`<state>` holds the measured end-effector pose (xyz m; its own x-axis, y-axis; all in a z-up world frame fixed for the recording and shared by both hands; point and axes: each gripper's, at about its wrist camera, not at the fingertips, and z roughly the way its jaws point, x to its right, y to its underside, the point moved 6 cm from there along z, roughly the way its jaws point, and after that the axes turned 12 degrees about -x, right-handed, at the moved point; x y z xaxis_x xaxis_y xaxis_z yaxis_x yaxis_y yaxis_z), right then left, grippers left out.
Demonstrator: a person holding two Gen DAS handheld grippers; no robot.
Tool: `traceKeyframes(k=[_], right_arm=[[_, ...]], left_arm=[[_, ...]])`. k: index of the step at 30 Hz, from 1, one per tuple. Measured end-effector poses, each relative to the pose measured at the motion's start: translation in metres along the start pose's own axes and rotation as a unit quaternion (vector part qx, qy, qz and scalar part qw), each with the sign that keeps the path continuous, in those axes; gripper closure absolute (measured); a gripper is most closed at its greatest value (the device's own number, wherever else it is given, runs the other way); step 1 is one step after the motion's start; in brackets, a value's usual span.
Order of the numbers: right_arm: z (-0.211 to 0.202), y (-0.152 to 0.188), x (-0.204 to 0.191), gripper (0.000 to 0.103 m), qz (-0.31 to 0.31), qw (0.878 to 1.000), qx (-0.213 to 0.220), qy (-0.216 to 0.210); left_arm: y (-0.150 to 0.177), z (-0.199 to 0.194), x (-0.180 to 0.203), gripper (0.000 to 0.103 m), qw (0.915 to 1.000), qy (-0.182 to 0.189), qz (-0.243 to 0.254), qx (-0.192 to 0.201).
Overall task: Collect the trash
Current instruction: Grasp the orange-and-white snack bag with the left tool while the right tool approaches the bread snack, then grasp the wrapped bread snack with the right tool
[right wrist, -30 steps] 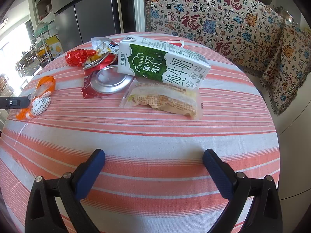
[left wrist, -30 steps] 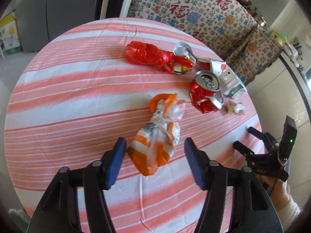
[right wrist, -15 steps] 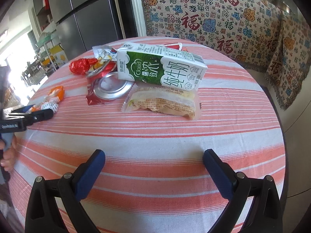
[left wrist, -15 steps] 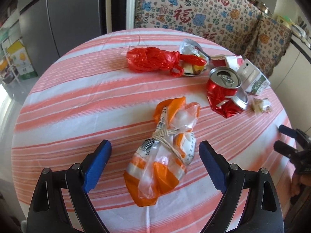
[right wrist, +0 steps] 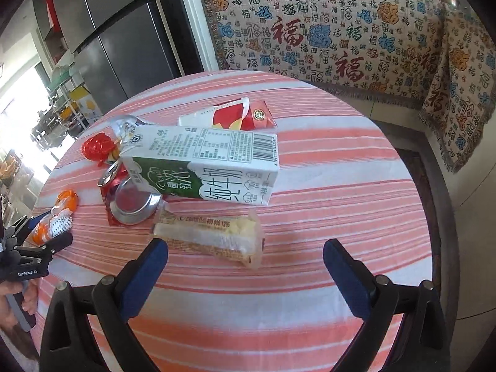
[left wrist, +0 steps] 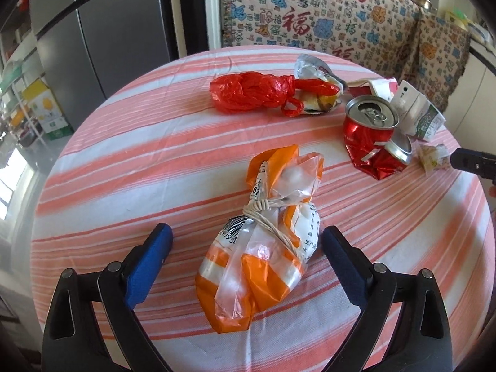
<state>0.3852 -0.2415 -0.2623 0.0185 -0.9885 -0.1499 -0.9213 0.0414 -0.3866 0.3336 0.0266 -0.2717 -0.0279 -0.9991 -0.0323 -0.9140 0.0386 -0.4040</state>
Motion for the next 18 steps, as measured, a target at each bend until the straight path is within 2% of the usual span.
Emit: traceKeyframes(k=[2,5,6,7,8,9,10,11,13,14,16,18], right_arm=[[0.004,0.004,-0.012,0.001,-0.019,0.998,-0.014,-0.055],[0.003,0.022,-0.047,0.002,-0.079,0.988,-0.045,-0.122],[0.0,0.032,-0.061,0.004,-0.103,0.98,-0.063,-0.157],[-0.006,0.044,-0.076,0.004,-0.129,0.967,-0.084,-0.203],[-0.015,0.055,-0.087,0.005,-0.157,0.956,-0.093,-0.231],[-0.023,0.061,-0.094,0.005,-0.183,0.951,-0.09,-0.235],[-0.029,0.062,-0.096,0.005,-0.201,0.951,-0.08,-0.219],[-0.032,0.059,-0.094,0.005,-0.21,0.958,-0.067,-0.182],[-0.029,0.042,-0.081,0.005,-0.218,0.972,-0.039,-0.075],[-0.027,0.033,-0.076,0.005,-0.222,0.974,-0.028,-0.035],[-0.016,0.014,-0.069,0.005,-0.231,0.973,-0.025,0.005],[-0.002,0.003,-0.071,0.005,-0.239,0.97,-0.037,0.014]], left_arm=[[0.0,-0.001,0.001,0.005,1.0,-0.001,0.001,0.0],[0.0,-0.001,0.002,0.005,1.0,-0.002,0.001,0.0],[0.0,-0.001,0.002,0.005,1.0,-0.003,0.001,0.0],[0.0,-0.001,0.003,0.005,1.0,-0.004,0.001,0.0],[0.0,-0.001,0.004,0.004,1.0,-0.004,0.0,0.0],[-0.001,0.0,0.004,0.004,1.0,-0.004,0.0,0.0],[-0.001,0.0,0.004,0.004,1.0,-0.004,-0.001,-0.001],[-0.001,0.0,0.005,0.004,1.0,-0.005,-0.001,-0.001],[-0.001,0.0,0.004,0.004,1.0,-0.004,-0.001,-0.001],[-0.001,0.0,0.005,0.004,1.0,-0.004,-0.001,0.0],[-0.002,0.0,0.005,0.004,1.0,-0.003,-0.001,0.0],[-0.002,0.001,0.005,0.003,1.0,-0.002,-0.001,0.0]])
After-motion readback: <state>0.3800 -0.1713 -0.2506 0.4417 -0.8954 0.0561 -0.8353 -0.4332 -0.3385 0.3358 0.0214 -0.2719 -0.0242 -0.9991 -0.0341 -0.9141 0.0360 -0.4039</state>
